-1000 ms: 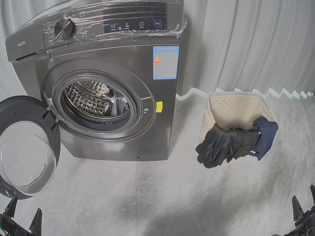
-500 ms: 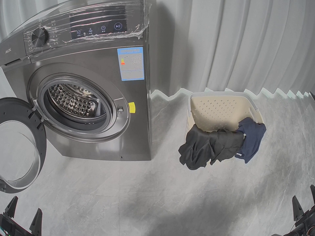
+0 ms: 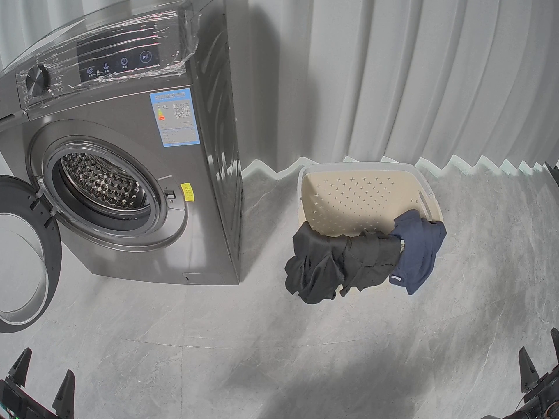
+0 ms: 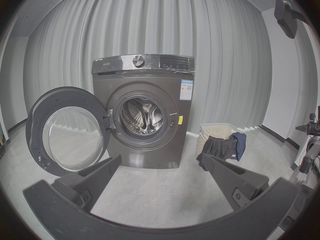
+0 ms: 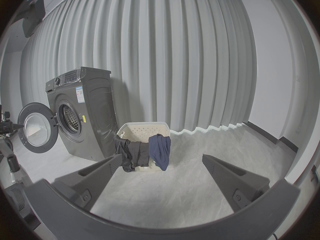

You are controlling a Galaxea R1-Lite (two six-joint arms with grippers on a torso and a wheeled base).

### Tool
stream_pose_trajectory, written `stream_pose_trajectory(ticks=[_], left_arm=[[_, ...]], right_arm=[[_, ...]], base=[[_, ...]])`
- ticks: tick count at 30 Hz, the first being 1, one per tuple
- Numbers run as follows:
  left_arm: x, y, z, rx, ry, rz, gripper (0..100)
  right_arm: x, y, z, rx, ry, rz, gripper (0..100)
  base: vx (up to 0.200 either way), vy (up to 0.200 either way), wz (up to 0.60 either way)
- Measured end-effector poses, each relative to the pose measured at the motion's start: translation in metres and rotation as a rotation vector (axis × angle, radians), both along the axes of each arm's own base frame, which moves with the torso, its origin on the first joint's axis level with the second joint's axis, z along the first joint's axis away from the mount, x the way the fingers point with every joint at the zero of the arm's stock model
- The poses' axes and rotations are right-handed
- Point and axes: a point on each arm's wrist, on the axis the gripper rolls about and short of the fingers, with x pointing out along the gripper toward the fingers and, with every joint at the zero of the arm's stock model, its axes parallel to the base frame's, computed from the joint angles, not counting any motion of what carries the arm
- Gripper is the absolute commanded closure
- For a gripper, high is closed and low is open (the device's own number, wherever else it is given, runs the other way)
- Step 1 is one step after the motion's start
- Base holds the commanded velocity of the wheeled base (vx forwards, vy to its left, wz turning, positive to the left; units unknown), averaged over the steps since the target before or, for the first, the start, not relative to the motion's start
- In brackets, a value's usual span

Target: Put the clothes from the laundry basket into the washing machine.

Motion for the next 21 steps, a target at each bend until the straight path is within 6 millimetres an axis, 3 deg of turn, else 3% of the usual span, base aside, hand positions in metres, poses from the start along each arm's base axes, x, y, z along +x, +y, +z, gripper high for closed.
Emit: stream_pose_trajectory(ticks=[6, 18, 21], left_arm=[[0.0, 0.0, 0.0, 0.0, 0.0, 0.0, 0], [0.0, 0.0, 0.0, 0.0, 0.0, 0.0, 0], [0.0, 0.0, -0.0001, 0.0, 0.001, 0.0, 0]], right_arm=[[0.0, 0.0, 0.0001, 0.0, -0.001, 0.001, 0], [0.0, 0.0, 0.0, 0.0, 0.0, 0.001, 0], [0.0, 0.0, 0.0, 0.0, 0.0, 0.001, 0]], base=[[0.0, -0.2, 0.0], [0.0, 0.0, 0.0], [0.2, 0.0, 0.0]])
